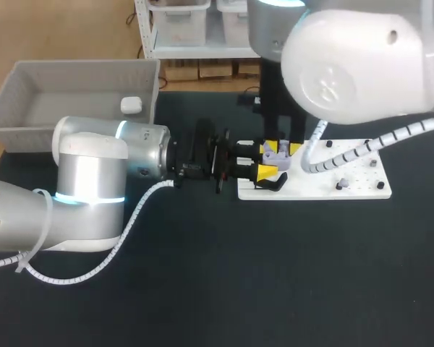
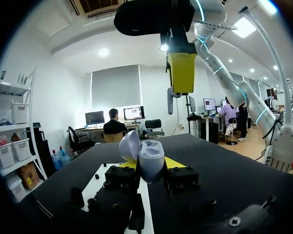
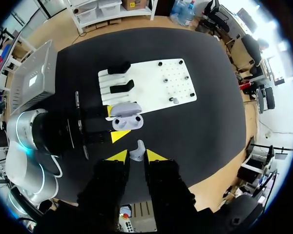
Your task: Pick up each earbud case from the left stands, insert the matching earbuds, close the lid, and place the case in the box.
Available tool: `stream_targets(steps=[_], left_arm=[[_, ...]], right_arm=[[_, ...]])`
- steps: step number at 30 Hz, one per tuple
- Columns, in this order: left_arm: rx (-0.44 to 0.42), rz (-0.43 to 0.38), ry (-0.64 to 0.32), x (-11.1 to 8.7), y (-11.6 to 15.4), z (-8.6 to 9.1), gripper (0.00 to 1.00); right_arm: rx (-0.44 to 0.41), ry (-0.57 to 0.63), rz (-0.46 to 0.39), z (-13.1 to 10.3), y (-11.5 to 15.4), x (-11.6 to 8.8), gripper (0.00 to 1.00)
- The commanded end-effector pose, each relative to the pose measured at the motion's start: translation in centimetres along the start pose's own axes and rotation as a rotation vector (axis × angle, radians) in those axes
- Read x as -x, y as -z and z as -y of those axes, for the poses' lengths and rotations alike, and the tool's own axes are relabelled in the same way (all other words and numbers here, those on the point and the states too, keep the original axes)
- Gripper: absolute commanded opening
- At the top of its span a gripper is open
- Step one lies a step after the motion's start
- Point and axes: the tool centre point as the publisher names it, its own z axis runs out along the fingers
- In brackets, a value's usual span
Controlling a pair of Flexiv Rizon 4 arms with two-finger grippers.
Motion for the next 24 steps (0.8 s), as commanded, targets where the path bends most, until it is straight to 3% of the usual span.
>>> stream_targets(steps=[1, 24], left_arm=[[0.014, -0.004, -0.022, 0.0, -0.1, 0.4, 0.0], [0.033, -0.037, -0.005, -0.1, -0.9, 0.7, 0.0]], right_arm=[[-0.006, 0.004, -0.004, -0.1, 0.1, 0.1, 0.0], [-0.003, -0.004, -0.027, 0.1, -1.8, 0.8, 0.0]])
